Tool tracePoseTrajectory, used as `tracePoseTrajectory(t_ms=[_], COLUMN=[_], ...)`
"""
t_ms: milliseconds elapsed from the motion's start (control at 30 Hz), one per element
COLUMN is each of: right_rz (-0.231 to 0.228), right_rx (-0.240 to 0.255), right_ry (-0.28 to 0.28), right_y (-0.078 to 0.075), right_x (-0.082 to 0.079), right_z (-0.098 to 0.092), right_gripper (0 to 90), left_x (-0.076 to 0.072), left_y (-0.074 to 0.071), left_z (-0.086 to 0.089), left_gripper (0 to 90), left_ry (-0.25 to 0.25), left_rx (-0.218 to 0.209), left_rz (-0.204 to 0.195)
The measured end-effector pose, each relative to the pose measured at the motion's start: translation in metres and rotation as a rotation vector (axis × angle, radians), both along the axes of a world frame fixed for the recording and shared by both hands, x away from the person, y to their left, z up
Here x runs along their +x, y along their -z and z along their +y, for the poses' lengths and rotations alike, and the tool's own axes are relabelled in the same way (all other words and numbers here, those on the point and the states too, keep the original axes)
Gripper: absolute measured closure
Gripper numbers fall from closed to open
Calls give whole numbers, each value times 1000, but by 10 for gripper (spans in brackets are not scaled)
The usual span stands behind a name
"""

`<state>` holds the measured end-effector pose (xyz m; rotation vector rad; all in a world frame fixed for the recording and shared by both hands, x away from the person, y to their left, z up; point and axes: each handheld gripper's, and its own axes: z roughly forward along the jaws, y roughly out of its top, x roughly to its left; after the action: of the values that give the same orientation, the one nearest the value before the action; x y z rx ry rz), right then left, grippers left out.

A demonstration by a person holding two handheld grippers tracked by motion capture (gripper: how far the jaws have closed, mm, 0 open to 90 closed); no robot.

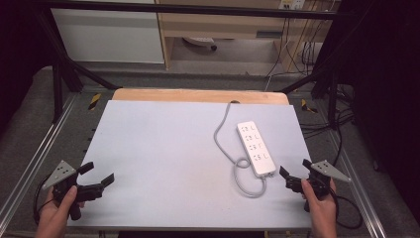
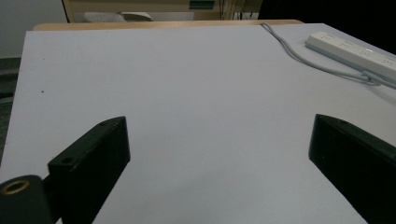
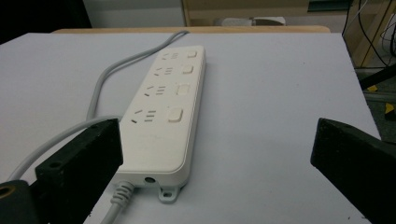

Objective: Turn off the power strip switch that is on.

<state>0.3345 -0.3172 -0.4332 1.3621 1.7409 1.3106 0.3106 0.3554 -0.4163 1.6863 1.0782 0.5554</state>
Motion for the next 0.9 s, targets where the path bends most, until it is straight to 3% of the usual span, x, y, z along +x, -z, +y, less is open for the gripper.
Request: tracePoseTrajectory(t_ms=[233,900], right_rz=[-12,2], right_rx=[30,0], right_ry=[22,-14], right_y=[-8,-31], right_x=[6,31], right_z=[0,4], right_gripper=[29,23], left_x=[0,0], left_y=[0,1], left_z=[0,-1], left_gripper=[53,53], left_ry=[2,5], left_rx=[1,4], left_rz=[2,2])
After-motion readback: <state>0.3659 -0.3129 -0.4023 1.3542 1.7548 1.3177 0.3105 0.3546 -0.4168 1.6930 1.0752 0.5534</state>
